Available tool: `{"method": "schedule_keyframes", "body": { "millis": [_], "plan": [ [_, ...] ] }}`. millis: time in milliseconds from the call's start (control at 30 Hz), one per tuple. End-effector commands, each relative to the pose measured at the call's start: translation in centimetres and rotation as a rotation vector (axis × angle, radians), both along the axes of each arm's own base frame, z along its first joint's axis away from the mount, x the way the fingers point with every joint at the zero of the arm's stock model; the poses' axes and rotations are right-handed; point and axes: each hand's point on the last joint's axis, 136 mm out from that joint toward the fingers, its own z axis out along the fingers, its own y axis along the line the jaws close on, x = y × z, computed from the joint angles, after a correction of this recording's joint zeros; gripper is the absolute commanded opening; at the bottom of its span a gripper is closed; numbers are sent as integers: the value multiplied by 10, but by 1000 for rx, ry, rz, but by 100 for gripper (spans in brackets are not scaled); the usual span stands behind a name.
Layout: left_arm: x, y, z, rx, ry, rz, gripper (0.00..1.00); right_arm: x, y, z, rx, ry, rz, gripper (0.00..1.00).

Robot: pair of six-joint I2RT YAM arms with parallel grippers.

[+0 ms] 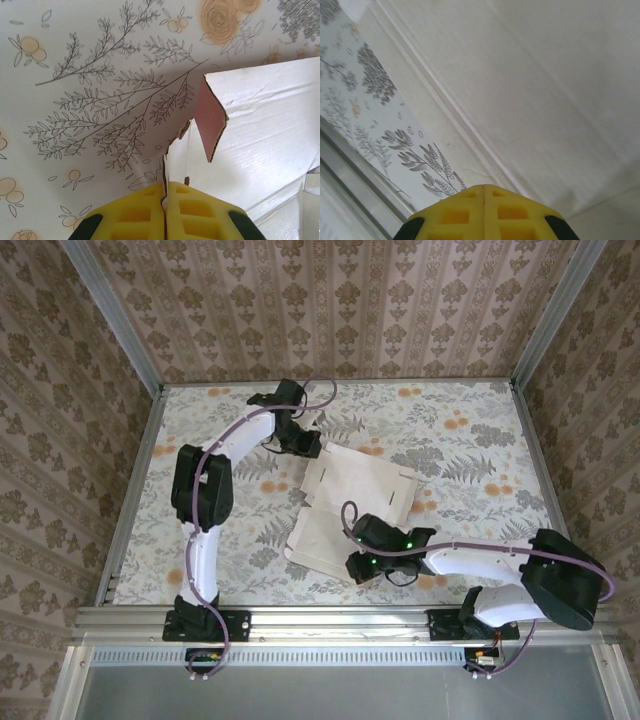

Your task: Fold the paper box

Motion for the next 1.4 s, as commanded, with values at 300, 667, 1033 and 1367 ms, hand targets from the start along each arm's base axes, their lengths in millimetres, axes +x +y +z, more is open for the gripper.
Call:
{"method": "schedule_keyframes", "body": {
  "millis": [300,667,1033,1367],
  "plan": [
    [-3,16,10,-66,-82,6,7,2,-7,-46,-144,32,-139,0],
    [-36,48,6,28,-102,29,7,7,-10,-52,-166,34,-202,0],
    [-66,71,-2,108,-130,52,9,11,-11,-49,-166,25,-233,0],
    [-98,76,-19,197,-106,49,9,8,-5,-47,-158,22,-216,0]
  ]
}}
